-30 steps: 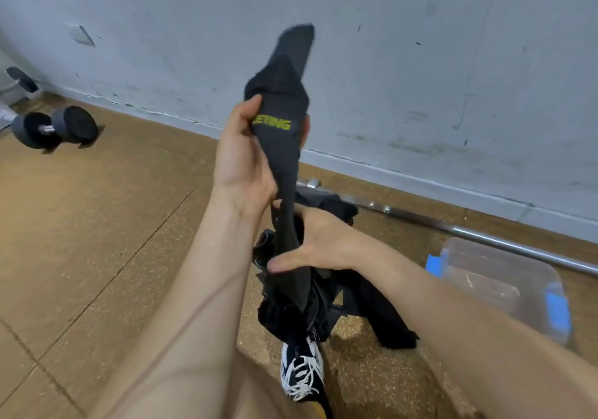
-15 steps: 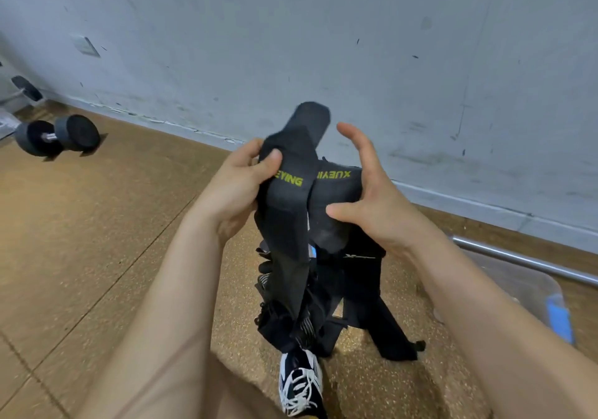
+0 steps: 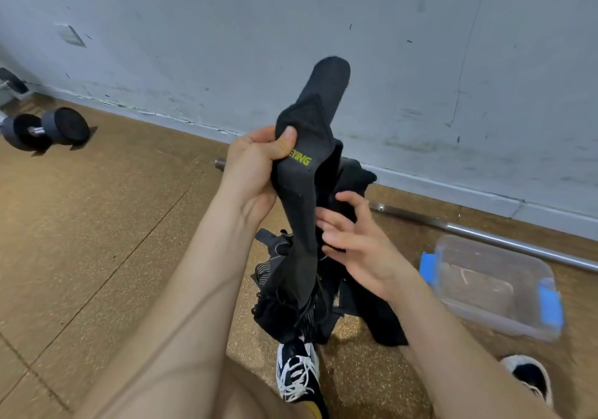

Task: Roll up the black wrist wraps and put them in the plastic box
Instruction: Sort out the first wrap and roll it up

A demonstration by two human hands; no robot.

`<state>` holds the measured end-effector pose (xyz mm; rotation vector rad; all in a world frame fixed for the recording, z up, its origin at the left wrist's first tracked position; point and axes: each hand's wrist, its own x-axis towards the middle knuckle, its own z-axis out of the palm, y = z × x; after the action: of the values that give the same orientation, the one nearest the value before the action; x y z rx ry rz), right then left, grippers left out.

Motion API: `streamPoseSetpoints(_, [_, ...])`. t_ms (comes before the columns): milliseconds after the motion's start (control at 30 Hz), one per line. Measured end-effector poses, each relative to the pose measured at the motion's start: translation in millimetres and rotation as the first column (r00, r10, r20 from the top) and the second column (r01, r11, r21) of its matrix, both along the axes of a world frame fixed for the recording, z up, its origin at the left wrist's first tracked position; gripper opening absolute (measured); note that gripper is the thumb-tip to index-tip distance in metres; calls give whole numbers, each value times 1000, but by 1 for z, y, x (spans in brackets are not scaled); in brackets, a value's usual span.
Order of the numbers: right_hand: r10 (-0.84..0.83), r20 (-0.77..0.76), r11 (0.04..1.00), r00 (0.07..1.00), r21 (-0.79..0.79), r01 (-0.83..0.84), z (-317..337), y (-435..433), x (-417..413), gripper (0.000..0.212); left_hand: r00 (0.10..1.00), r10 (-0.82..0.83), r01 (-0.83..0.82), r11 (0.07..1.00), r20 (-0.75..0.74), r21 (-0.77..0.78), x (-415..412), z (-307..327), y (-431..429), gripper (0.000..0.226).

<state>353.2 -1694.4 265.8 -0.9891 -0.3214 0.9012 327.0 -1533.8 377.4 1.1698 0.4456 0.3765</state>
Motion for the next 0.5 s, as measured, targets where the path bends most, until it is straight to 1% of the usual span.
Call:
streamPoseSetpoints(33, [69, 104, 990, 992, -128, -56, -15, 0, -5, 60, 1000, 7, -6, 999, 28, -34, 1, 1, 0, 11])
streamPoseSetpoints(67, [158, 227, 956, 961, -279, -91, -28, 1, -9, 61, 998, 6, -2, 998, 58, -66, 1, 3, 1, 13])
streamPoseSetpoints(100, [257, 335, 902, 906, -421, -100, -38, 4, -10, 66, 996, 1, 8, 995, 90, -99, 0, 5, 2, 15])
streamPoseSetpoints(133, [356, 414, 845, 838, -526, -99, -45, 6, -10, 76, 992, -4, 20, 991, 124, -134, -1, 7, 2, 17])
streamPoseSetpoints(200, [492, 501, 752, 712, -657, -57, -54, 15, -10, 97, 982, -11, 48, 980, 186, -193, -4, 10, 4, 21])
streamPoseSetpoints(233, [513, 514, 720, 687, -694, -18, -58, 20, -11, 101, 977, -19, 66, 975, 213, -213, -6, 11, 4, 22])
streamPoseSetpoints(267, [508, 510, 696, 695, -718, 18, -61, 25, -12, 98, 972, -22, 77, 970, 235, -230, -7, 12, 4, 23])
streamPoseSetpoints(300, [489, 503, 681, 713, -730, 48, -65, 30, -12, 88, 967, -8, 74, 965, 256, -252, -8, 14, 5, 23])
streamPoseSetpoints(367, [454, 483, 668, 749, -740, 72, -72, 39, -13, 61, 958, 52, 42, 947, 282, -319, -9, 16, 9, 23])
streamPoseSetpoints(400, [445, 488, 674, 751, -735, 78, -72, 41, -16, 51, 954, 86, 21, 935, 286, -353, -10, 17, 11, 24])
streamPoseSetpoints(433, [426, 513, 692, 745, -715, 96, -73, 43, -20, 47, 950, 113, 7, 926, 292, -379, -10, 18, 12, 25])
streamPoseSetpoints(467, [380, 548, 716, 745, -684, 138, -72, 43, -24, 44, 949, 134, -15, 923, 286, -385, -11, 19, 13, 26])
streamPoseSetpoints(500, [299, 585, 738, 754, -642, 206, -70, 44, -29, 41, 950, 160, -54, 929, 266, -366, -11, 21, 13, 25])
